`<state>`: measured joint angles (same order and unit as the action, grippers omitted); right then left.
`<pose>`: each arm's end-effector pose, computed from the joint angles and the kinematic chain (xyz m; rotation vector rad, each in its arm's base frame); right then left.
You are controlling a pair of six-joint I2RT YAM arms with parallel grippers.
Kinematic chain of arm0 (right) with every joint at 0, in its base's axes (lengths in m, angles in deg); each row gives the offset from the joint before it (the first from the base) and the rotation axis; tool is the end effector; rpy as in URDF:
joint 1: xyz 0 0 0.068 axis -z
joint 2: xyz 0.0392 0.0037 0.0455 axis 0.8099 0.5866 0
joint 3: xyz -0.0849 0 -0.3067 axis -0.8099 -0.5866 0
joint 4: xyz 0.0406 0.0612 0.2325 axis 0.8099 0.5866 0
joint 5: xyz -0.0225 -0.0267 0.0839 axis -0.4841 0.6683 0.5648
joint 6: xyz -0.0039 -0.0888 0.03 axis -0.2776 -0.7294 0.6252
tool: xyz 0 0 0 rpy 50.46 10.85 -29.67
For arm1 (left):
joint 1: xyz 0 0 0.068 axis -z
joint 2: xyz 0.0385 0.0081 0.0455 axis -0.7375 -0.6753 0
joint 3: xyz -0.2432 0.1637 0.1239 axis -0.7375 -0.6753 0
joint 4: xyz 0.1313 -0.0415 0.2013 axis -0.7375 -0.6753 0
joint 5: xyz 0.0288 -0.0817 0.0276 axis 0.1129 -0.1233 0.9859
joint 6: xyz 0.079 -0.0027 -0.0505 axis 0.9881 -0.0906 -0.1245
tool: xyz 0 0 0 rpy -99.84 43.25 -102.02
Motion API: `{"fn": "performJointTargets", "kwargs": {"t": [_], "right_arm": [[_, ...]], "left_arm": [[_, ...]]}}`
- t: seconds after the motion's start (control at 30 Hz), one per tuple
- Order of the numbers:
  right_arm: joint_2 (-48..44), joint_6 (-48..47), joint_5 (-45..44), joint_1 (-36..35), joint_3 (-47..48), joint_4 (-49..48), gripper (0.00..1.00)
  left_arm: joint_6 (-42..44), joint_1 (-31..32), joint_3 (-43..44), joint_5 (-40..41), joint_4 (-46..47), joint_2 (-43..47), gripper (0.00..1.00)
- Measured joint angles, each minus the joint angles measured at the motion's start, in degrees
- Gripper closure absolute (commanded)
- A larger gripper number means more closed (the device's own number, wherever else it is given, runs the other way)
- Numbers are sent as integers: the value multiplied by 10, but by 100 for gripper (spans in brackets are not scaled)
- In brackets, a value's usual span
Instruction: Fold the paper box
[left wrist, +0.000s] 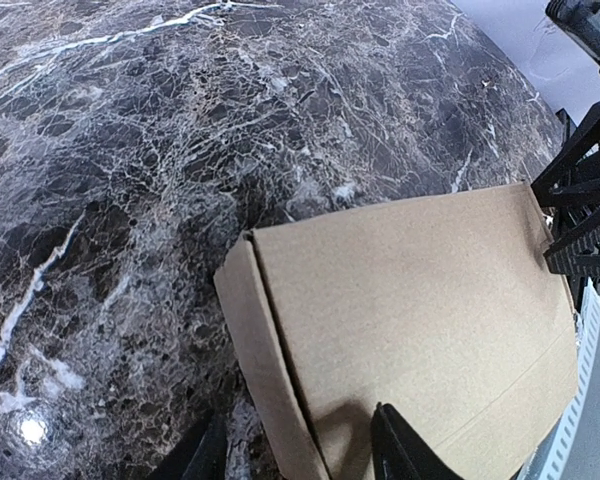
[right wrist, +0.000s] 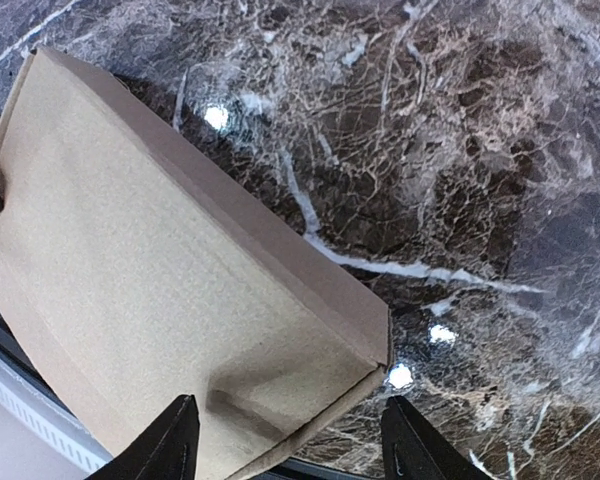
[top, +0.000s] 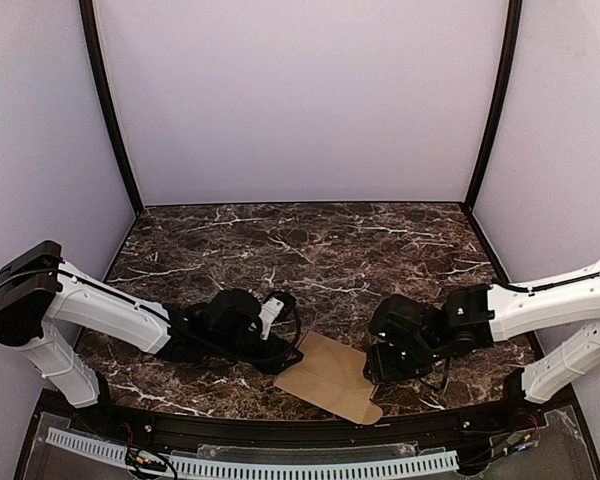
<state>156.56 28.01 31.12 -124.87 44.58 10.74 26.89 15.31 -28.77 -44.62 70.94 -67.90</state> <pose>0.0891 0.2126 0.2065 -0.2053 2.7885 0.4183 0.1529 -0.3070 0.1906 0.7695 2.2125 -0.8862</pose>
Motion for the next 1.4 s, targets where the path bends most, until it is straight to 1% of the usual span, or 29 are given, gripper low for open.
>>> {"fn": "performJointTargets", "kwargs": {"t": [0.17,0.27,0.53,0.63,0.9,1.13,1.4], "right_arm": [[10,26,38,7,-5,-12,37],[10,36,56,10,-17,-38,38],[10,50,75,35,-37,-98,44],[11,48,77,49,-40,-119,46],[36,24,70,76,-36,-165,61],[55,-4,75,100,-33,-223,65],[85,-31,88,118,-17,-269,75]], "left_arm": [[-13,0,-5,-1,9,0,52],[-18,0,-8,-1,14,0,52],[-29,0,-26,5,19,14,52],[-35,0,-37,9,20,25,52],[-52,-1,-59,27,20,46,52],[-74,-10,-89,45,20,77,52],[-95,-32,-117,51,21,108,51]]}}
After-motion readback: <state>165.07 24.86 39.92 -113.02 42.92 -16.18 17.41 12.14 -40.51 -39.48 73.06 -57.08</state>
